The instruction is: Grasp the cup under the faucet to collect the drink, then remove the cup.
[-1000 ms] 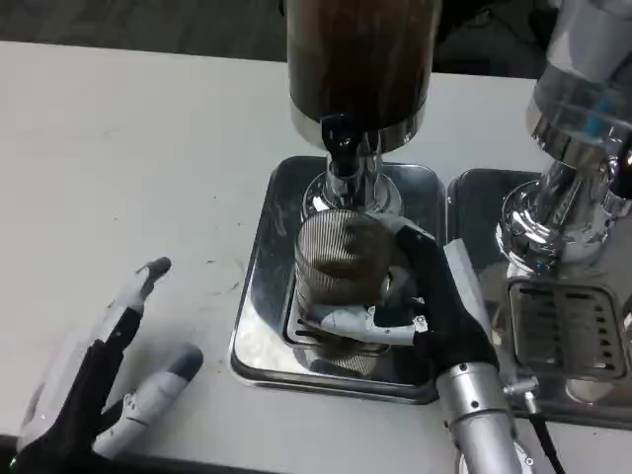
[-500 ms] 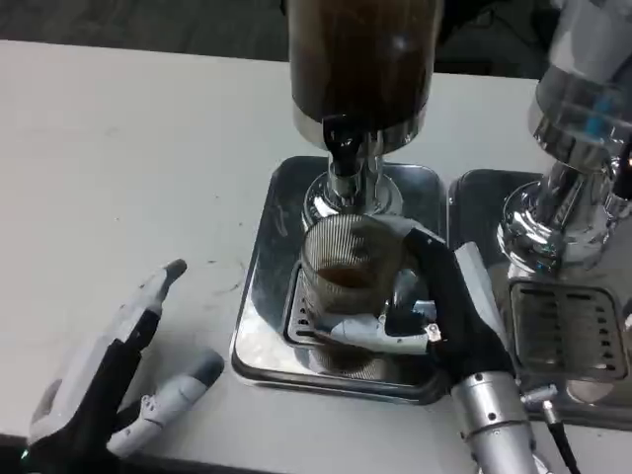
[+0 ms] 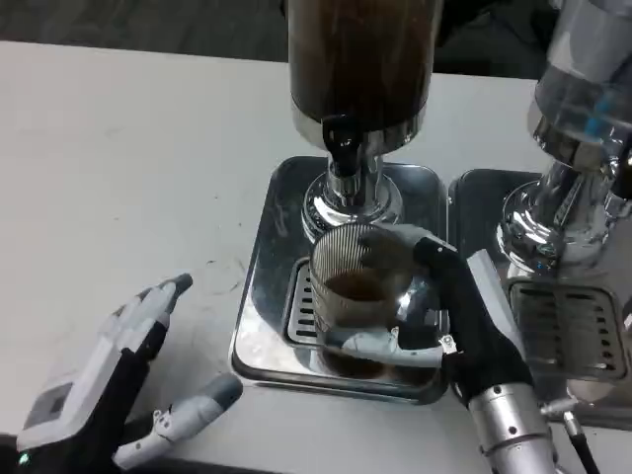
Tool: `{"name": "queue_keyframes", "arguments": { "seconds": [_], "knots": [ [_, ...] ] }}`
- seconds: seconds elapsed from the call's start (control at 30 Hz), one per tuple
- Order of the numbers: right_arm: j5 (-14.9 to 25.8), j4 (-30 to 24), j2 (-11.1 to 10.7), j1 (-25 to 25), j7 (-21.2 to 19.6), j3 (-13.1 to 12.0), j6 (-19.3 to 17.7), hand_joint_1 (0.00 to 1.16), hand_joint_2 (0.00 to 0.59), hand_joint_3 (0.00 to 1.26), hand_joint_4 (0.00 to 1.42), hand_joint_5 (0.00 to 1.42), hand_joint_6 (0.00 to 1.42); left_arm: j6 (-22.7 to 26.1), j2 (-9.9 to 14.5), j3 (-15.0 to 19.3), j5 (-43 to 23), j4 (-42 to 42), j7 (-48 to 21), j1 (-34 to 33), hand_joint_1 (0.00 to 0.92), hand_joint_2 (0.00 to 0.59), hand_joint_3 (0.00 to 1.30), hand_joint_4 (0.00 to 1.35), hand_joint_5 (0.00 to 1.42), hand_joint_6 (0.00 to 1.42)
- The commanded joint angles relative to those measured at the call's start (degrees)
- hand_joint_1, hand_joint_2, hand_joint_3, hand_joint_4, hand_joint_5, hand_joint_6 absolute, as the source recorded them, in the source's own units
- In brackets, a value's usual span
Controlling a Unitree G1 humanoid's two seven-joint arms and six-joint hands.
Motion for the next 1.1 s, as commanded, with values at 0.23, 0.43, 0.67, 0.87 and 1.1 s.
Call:
{"name": "queue_keyframes", "arguments": {
  "seconds": [0.23,0.43,0.67,0.87,1.1],
  "knots": [
    [2.8,-6.8,-0.5,2.5,2.5,-1.1,0.5,1.06,0.143,0.66,0.74,0.88,1.27,5.2,3.6,-1.1,2.9,-8.0,-1.6,4.4,0.000,0.071,0.00,0.00,0.00,0.00],
    [3.8,-9.5,-0.9,4.2,4.4,-1.7,1.6,1.06,0.148,0.66,0.74,0.88,1.27,6.2,4.0,-1.4,2.4,-10.0,-1.9,5.8,0.000,0.066,0.00,0.00,0.00,0.00],
    [1.5,-14.0,-3.5,6.8,5.0,-1.5,1.1,1.05,0.154,0.66,0.74,0.88,1.27,6.6,3.9,-2.1,2.3,-11.3,-2.5,6.9,0.000,0.063,0.00,0.00,0.00,0.00],
    [2.7,-16.6,-3.3,7.9,5.9,-2.2,1.9,1.03,0.148,0.67,0.74,0.88,1.27,7.2,4.2,-2.2,3.1,-13.6,-3.0,8.4,0.000,0.061,0.00,0.00,0.00,0.00],
    [3.7,-21.4,-3.7,10.4,7.6,-2.7,3.5,1.02,0.147,0.67,0.74,0.88,1.27,8.7,4.5,-1.0,4.2,-18.0,-2.6,12.2,0.000,0.056,0.00,0.00,0.00,0.00]
  ]
}}
